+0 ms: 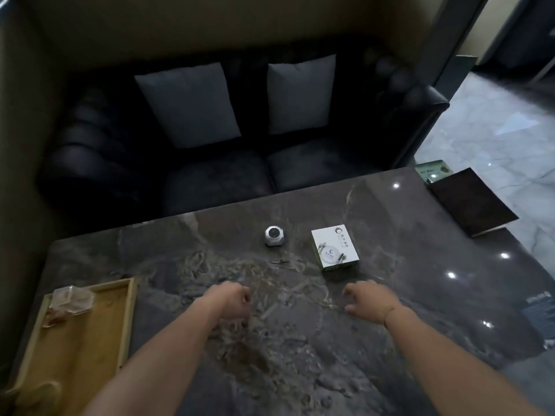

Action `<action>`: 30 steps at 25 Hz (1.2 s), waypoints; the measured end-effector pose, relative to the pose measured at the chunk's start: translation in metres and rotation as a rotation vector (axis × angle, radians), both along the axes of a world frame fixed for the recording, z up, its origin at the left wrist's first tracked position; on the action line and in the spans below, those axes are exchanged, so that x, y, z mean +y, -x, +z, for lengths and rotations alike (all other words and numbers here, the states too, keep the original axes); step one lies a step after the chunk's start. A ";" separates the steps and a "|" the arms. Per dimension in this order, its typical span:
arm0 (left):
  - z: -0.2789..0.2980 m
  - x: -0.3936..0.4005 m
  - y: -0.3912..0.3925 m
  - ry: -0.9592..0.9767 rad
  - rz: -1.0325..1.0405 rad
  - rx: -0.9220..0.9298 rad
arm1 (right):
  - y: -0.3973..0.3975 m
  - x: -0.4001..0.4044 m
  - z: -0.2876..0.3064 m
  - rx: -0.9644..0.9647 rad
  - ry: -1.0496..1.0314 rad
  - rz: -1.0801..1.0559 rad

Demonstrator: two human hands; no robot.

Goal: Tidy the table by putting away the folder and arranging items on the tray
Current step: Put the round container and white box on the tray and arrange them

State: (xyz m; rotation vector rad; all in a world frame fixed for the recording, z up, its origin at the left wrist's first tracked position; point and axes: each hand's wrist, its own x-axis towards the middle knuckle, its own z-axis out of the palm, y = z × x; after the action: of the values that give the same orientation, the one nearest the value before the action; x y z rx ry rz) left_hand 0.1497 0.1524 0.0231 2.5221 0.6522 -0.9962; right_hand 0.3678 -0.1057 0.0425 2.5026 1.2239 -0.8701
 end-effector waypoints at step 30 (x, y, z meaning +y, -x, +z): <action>-0.043 0.048 -0.151 -0.173 0.260 -0.316 | -0.143 0.082 -0.054 0.042 -0.154 0.298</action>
State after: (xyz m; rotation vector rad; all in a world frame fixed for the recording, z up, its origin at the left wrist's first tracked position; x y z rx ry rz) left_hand 0.3012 0.2005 -0.0201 2.5743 0.9685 -0.4565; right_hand 0.5106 -0.0233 -0.0111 2.3345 1.6819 -0.7828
